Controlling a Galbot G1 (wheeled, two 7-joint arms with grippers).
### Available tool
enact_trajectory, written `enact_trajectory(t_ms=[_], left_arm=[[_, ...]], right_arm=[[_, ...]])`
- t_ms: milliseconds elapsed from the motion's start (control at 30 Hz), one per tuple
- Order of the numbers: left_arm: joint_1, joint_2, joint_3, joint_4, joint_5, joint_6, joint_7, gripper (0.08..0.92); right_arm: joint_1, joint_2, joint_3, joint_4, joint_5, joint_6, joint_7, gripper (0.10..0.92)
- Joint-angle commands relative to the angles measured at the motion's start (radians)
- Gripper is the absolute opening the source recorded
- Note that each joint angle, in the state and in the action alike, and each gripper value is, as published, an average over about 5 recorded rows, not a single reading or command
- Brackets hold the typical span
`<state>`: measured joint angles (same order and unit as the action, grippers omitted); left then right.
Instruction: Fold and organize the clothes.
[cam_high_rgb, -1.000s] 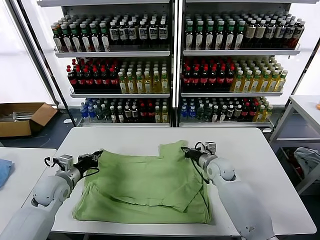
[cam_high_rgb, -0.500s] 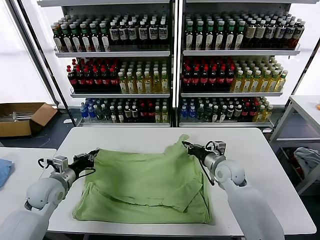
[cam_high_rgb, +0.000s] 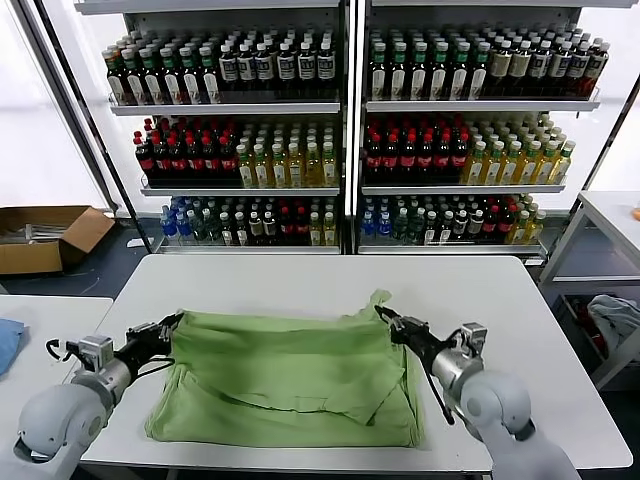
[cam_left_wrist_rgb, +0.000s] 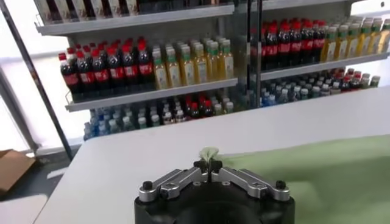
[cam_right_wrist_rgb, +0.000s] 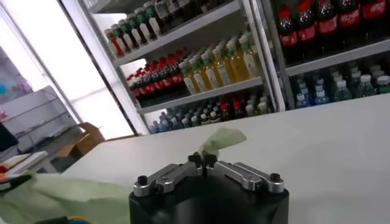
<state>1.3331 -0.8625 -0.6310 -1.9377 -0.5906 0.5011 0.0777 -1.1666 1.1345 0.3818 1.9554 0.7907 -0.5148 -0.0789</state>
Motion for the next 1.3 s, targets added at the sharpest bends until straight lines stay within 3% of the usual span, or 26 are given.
enact_trajectory(t_ms=[33, 200, 400, 633, 800, 1100, 1300], left_arm=[[0.289, -0.024, -0.097, -0.11, 0.057, -0.008, 0.006, 0.084], [0.355, -0.052, -0.083, -0.128, 0.129, 0.001, 0.015, 0.084], [0.356, -0.07, -0.102, -0.118, 0.165, 0.032, -0.003, 0.105], [0.35, -0.06, -0.223, -0.121, 0.1, 0.051, -0.038, 0.293], [0.342, -0.078, -0.253, -0.17, -0.115, 0.015, -0.144, 0.431], [0.28, -0.243, -0.036, -0.14, -0.09, 0.021, -0.36, 0.691], [0.274, -0.319, 0.049, -0.114, -0.007, 0.028, -0.396, 0.811]], right_arm=[[-0.465, 0.002, 0.103, 0.277, -0.172, 0.046, -0.009, 0.107], [-0.561, 0.021, 0.109, 0.292, -0.278, 0.064, -0.004, 0.107], [-0.543, 0.015, 0.156, 0.282, -0.295, 0.074, -0.011, 0.143], [-0.489, -0.016, 0.288, 0.258, -0.261, 0.138, -0.094, 0.342], [-0.479, -0.018, 0.376, 0.233, -0.263, 0.205, -0.134, 0.48], [-0.539, 0.013, 0.427, 0.255, -0.283, 0.239, -0.13, 0.739], [-0.564, 0.012, 0.45, 0.271, -0.278, 0.242, -0.129, 0.819]])
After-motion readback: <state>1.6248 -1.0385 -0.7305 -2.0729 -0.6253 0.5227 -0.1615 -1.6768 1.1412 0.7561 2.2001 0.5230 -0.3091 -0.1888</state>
